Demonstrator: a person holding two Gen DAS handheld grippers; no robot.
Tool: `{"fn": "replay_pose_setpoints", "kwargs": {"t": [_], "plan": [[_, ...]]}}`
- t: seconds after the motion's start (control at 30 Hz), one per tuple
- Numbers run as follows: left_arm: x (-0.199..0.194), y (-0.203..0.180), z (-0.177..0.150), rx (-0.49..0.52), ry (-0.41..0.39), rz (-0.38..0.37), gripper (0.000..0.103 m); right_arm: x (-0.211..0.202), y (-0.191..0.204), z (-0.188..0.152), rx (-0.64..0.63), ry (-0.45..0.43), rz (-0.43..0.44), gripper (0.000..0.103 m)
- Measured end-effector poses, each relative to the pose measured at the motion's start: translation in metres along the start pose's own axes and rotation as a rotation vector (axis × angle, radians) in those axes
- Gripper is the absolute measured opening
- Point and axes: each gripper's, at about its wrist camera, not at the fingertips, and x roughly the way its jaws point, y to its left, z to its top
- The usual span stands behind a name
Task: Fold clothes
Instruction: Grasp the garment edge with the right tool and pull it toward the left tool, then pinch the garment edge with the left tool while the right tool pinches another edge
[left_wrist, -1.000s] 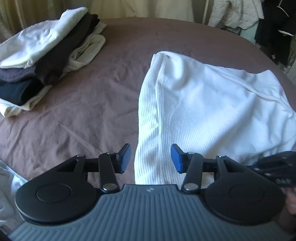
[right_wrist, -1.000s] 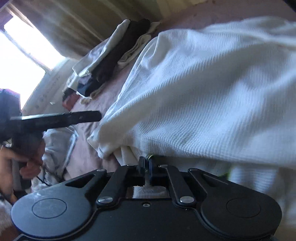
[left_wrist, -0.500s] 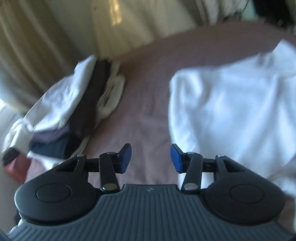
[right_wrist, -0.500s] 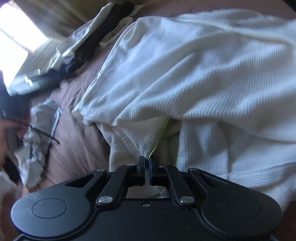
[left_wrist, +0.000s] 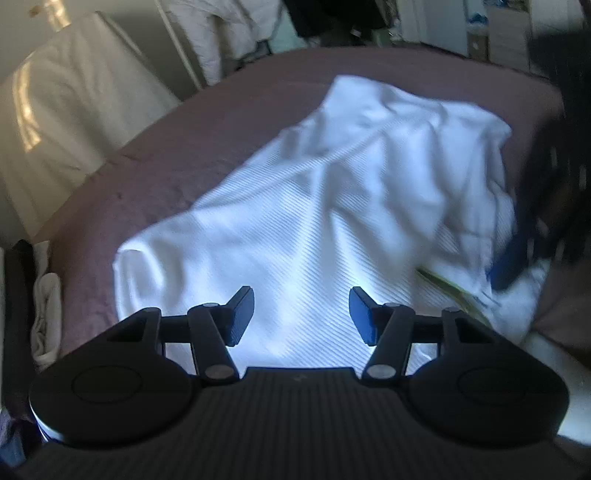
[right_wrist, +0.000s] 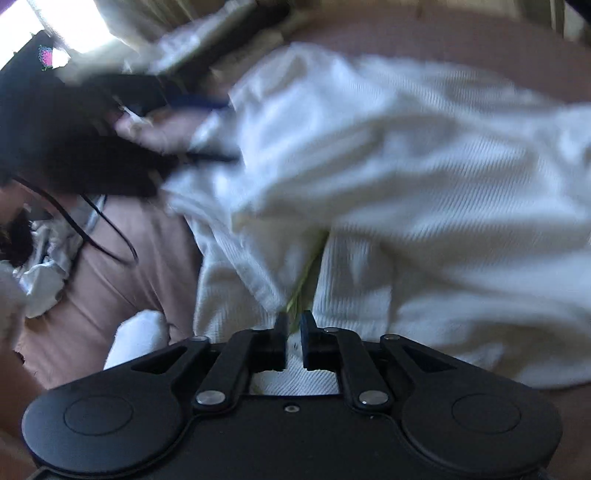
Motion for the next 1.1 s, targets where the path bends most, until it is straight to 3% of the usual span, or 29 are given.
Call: {"fn": "replay_pose_setpoints", "kwargs": {"t": [0.07,0.17,0.23,0.37,0.4,0.43,0.47,0.53,0.6,0.7,0.73,0.8,0.9,1.03,1.1], "plan": [[0.007,-0.012,-0.001,0.039,0.016,0.0,0.069,-0.02,-0.005,0.004,-0.029,-0.101,0.005,0.056],[0.017,-0.028,0.002,0.142,0.038,-0.045,0.071,-0.025,-0.016,0.013,-0.088,-0.147,-0.101,0.059],[0.024,-0.04,0.005,0.224,0.051,-0.086,0.079,-0.024,-0.021,0.012,-0.15,-0.127,-0.165,0.059],[0.04,-0.058,0.006,0.288,0.086,0.039,0.075,-0.013,-0.014,0.0,-0.247,-0.092,-0.214,0.059],[0.042,-0.057,0.007,0.265,0.093,0.051,0.056,-0.012,-0.015,-0.001,-0.246,-0.084,-0.207,0.059],[0.042,-0.052,0.008,0.208,0.105,0.031,0.018,-0.012,-0.016,-0.001,-0.249,-0.084,-0.198,0.059],[0.039,-0.044,0.01,0.132,0.115,0.006,0.001,-0.011,-0.014,-0.001,-0.256,-0.089,-0.194,0.059],[0.026,-0.028,0.012,-0.01,0.104,-0.023,0.002,-0.009,-0.01,-0.002,-0.279,-0.107,-0.222,0.059],[0.006,-0.015,0.012,-0.093,0.043,-0.028,0.002,-0.007,-0.006,-0.003,-0.308,-0.128,-0.263,0.059],[-0.031,0.005,0.011,-0.239,-0.097,-0.063,0.002,-0.004,0.003,-0.005,-0.38,-0.172,-0.271,0.06],[-0.042,0.011,0.009,-0.282,-0.148,-0.085,0.002,-0.003,0.006,-0.006,-0.402,-0.189,-0.281,0.065],[-0.059,0.019,0.003,-0.329,-0.226,-0.132,0.002,0.0,0.011,-0.006,-0.427,-0.218,-0.337,0.068],[-0.065,0.014,-0.004,-0.309,-0.211,-0.146,0.002,0.005,0.016,-0.005,-0.456,-0.257,-0.439,0.068],[-0.071,0.005,-0.018,-0.296,-0.163,-0.164,0.002,0.004,-0.006,-0.01,-0.419,-0.225,-0.722,0.067],[-0.067,0.002,-0.031,-0.318,-0.1,-0.171,0.002,-0.006,-0.025,-0.017,-0.354,-0.203,-0.805,0.067]]}}
